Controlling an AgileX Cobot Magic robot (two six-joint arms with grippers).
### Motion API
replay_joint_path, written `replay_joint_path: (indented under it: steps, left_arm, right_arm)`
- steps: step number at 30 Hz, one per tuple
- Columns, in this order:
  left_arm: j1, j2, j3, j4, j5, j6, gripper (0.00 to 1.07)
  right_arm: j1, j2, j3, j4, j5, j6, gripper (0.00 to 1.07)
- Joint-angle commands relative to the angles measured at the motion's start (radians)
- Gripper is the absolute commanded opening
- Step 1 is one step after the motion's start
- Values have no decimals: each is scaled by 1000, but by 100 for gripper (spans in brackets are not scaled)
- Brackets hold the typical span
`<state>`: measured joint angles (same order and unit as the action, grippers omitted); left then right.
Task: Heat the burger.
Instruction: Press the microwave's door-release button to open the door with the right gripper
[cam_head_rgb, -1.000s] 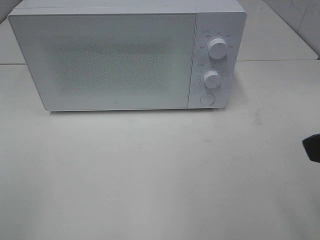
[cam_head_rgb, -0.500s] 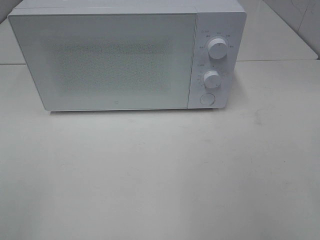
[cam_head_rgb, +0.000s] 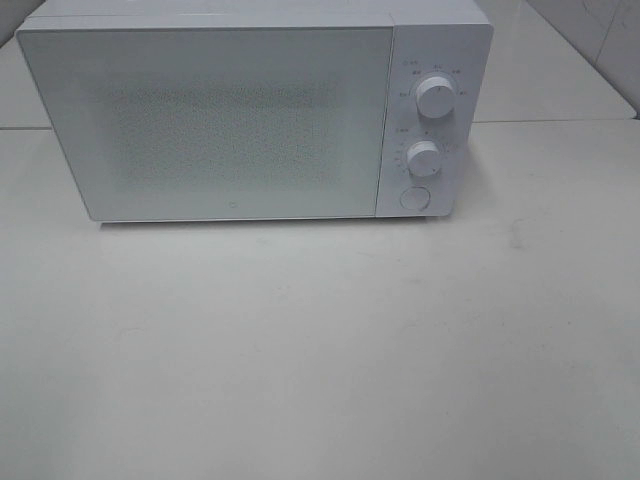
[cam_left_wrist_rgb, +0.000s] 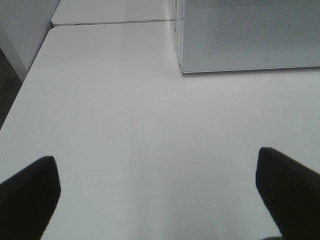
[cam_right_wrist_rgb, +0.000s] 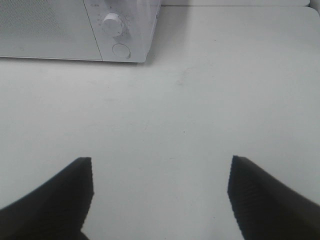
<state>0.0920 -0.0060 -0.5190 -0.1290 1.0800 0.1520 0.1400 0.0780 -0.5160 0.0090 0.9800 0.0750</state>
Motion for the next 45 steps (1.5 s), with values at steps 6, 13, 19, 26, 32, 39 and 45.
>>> replay_joint_path:
  steps: [6,13,19,26,32,39,45]
  left_arm:
    - [2,-21,3,-5,-10,-4,100]
    - [2,-15,3,-5,-10,-4,100]
    - [2,-15,3,-5,-10,-4,100]
    - [2,-15,3,-5,-10,-4,100]
    - [2,-15,3,-5,-10,-4,100]
    - [2,-15,3,-5,-10,-4,100]
    - [2,-15,3,-5,-10,-4,100]
  right_arm:
    - [-46,-89,9,-9,5,0,75]
    - [-63,-111,20,-20,17,-3,75]
    - [-63,-111,20,-20,16,-3,75]
    - [-63,-111,18,-20,14,-3,75]
    - [-63,-32,-30,-18,-64,-3,75]
    - [-63,96,-25,-18,-242,-3,75]
    - [-63,193,-21,-19,-354,-3,75]
